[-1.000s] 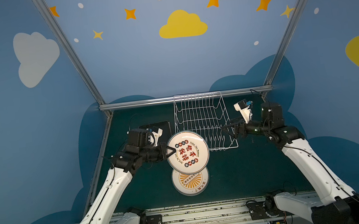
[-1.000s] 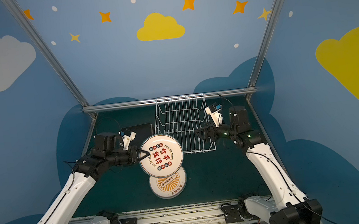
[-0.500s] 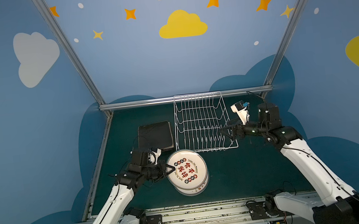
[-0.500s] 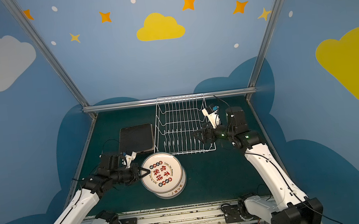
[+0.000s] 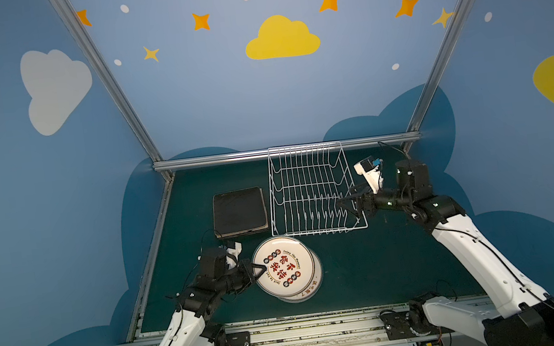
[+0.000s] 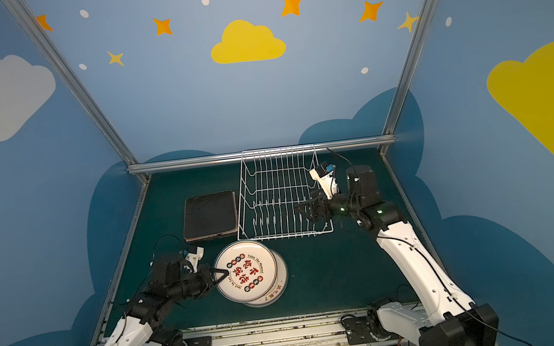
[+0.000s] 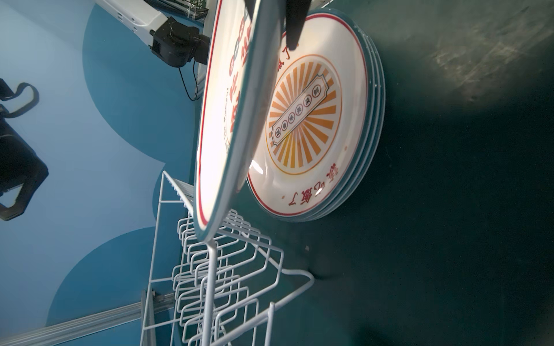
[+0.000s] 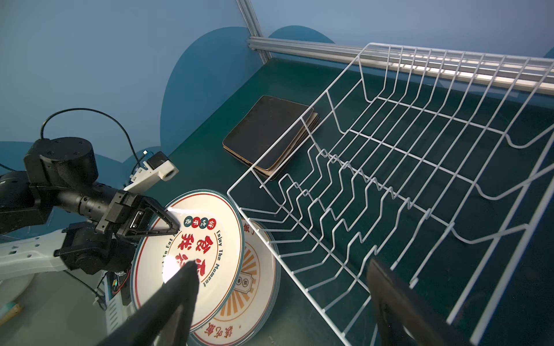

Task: Unload the plates from the dish rack
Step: Place the plate among the plates.

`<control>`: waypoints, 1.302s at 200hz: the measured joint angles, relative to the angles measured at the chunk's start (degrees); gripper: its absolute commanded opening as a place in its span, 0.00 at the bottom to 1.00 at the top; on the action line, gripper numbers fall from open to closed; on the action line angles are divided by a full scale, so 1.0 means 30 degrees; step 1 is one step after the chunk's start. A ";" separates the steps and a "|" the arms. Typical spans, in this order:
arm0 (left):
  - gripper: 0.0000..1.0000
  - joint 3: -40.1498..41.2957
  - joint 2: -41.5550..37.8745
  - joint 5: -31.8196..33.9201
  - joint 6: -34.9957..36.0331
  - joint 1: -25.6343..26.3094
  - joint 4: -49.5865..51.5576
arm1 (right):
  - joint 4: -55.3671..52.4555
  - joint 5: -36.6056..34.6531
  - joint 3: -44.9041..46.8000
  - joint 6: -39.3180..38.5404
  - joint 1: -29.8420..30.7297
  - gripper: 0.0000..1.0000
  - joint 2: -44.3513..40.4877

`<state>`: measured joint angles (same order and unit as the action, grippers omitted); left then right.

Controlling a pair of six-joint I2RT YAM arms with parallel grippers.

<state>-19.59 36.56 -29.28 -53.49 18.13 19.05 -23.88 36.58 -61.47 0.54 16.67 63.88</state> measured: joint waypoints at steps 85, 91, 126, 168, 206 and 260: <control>0.03 0.1887 -0.2688 0.0801 -0.1268 0.0000 0.0459 | 0.0000 -0.0189 0.0000 -0.0124 0.0146 0.88 0.0095; 0.03 0.1960 -0.2856 0.0801 -0.1377 0.0000 0.0401 | 0.0007 -0.0189 0.0000 -0.0124 0.0146 0.88 0.0109; 0.03 0.2943 -0.3133 0.1144 -0.2186 0.0007 0.0073 | 0.0007 -0.0211 0.0000 -0.0124 0.0233 0.88 0.0277; 0.03 0.3220 -0.2994 0.1581 -0.2761 0.0102 -0.0124 | 0.0007 -0.0335 0.0000 -0.0117 0.0270 0.88 0.0306; 0.10 0.3220 -0.1923 0.1574 -0.2878 0.0211 -0.0896 | 0.0022 -0.0350 0.0000 -0.0117 0.0321 0.88 0.0386; 0.14 0.3198 0.0204 0.1588 -0.2958 0.0954 -0.2288 | 0.0029 -0.0488 0.0000 -0.0117 0.0328 0.88 0.0481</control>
<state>-10.00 37.17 -24.51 -62.37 20.99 12.19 -23.79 35.11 -61.47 0.19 17.65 65.32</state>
